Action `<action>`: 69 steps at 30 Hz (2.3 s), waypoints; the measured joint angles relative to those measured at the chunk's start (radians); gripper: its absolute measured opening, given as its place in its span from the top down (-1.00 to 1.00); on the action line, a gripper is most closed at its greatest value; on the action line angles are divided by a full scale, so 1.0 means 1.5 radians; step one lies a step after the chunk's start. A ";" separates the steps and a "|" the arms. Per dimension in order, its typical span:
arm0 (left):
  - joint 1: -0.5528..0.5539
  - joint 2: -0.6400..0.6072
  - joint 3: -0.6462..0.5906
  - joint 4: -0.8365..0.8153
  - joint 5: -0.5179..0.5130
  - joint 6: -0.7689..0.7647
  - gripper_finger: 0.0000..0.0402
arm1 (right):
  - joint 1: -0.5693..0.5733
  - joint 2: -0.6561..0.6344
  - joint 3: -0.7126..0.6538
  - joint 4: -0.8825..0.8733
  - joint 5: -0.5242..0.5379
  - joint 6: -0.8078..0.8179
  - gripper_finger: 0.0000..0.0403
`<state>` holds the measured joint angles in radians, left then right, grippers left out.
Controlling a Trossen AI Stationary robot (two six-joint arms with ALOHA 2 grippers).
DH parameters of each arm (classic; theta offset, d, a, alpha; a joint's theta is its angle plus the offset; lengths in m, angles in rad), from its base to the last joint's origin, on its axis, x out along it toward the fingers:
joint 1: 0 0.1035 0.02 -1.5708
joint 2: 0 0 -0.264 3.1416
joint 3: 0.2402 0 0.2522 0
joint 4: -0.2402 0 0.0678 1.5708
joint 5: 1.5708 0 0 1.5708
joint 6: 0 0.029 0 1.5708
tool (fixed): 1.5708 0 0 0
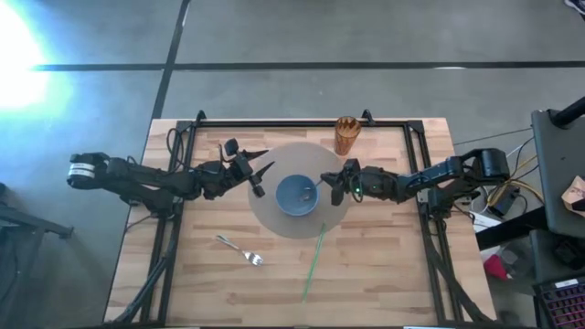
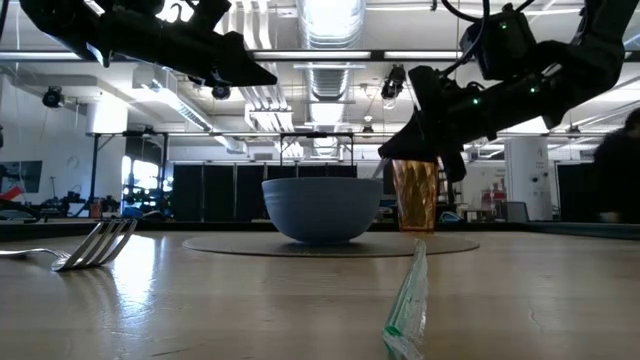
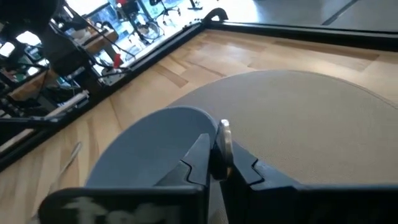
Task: Pick & Place Utensil
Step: Put the spoon into the bowl, then put the straw into the cup
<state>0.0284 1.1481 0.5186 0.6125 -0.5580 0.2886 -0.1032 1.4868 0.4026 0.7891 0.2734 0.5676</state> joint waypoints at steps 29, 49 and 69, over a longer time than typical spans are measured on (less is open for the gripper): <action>0.000 0.000 0.000 0.000 0.000 0.000 0.13 | 0.000 -0.003 -0.001 0.000 -0.001 0.005 0.32; 0.000 0.000 0.000 0.000 0.000 -0.008 0.13 | 0.001 -0.176 0.000 -0.027 -0.201 -0.083 0.27; 0.000 -0.001 0.017 -0.101 0.000 -0.078 0.13 | 0.073 -0.228 0.277 -0.588 -0.305 -0.295 0.21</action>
<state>0.0284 1.1465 0.5438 0.4602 -0.5587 0.1722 0.0060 1.1454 0.8182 -0.0932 -0.1841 0.1257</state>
